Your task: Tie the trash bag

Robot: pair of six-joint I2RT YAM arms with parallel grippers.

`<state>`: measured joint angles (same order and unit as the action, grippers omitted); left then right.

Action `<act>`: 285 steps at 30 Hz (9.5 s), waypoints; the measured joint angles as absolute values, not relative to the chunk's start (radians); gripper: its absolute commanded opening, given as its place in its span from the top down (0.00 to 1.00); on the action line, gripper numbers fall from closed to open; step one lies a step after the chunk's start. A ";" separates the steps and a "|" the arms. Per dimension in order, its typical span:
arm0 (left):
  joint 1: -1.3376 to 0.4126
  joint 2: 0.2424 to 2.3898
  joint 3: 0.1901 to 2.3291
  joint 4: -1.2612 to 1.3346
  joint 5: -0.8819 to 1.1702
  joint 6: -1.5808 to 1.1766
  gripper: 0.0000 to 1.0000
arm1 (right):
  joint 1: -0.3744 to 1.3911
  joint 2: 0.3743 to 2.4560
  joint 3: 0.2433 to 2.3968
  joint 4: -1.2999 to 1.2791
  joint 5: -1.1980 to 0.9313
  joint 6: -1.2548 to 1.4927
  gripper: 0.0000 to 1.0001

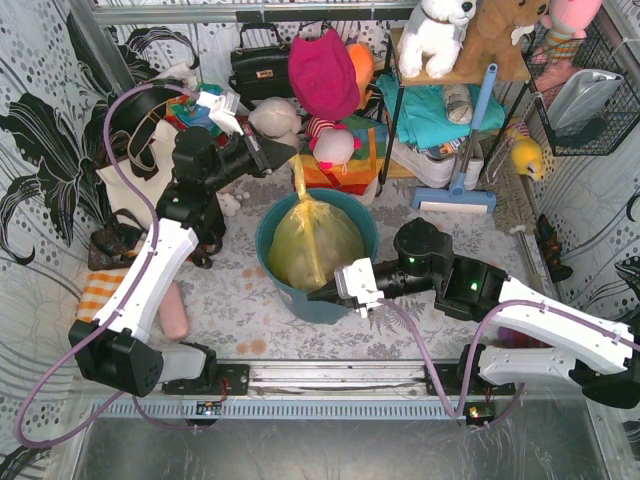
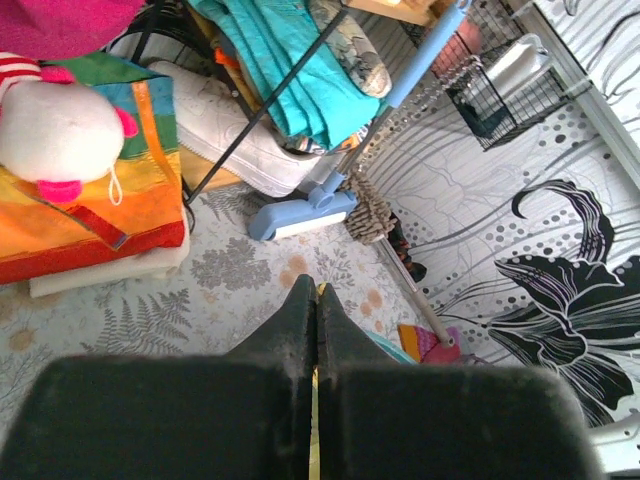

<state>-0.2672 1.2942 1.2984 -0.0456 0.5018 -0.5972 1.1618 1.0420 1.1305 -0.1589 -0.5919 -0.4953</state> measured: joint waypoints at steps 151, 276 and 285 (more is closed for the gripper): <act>-0.319 1.370 1.359 -0.097 0.550 -0.525 1.00 | 1.041 0.950 0.961 -0.071 0.028 0.893 0.37; -0.342 1.297 1.224 -0.161 0.322 -0.776 1.00 | 1.040 0.931 0.977 -0.138 -0.089 0.739 1.00; -0.348 1.380 1.489 -0.301 0.316 -0.678 1.00 | 1.040 1.003 1.230 -0.229 -0.076 0.690 1.00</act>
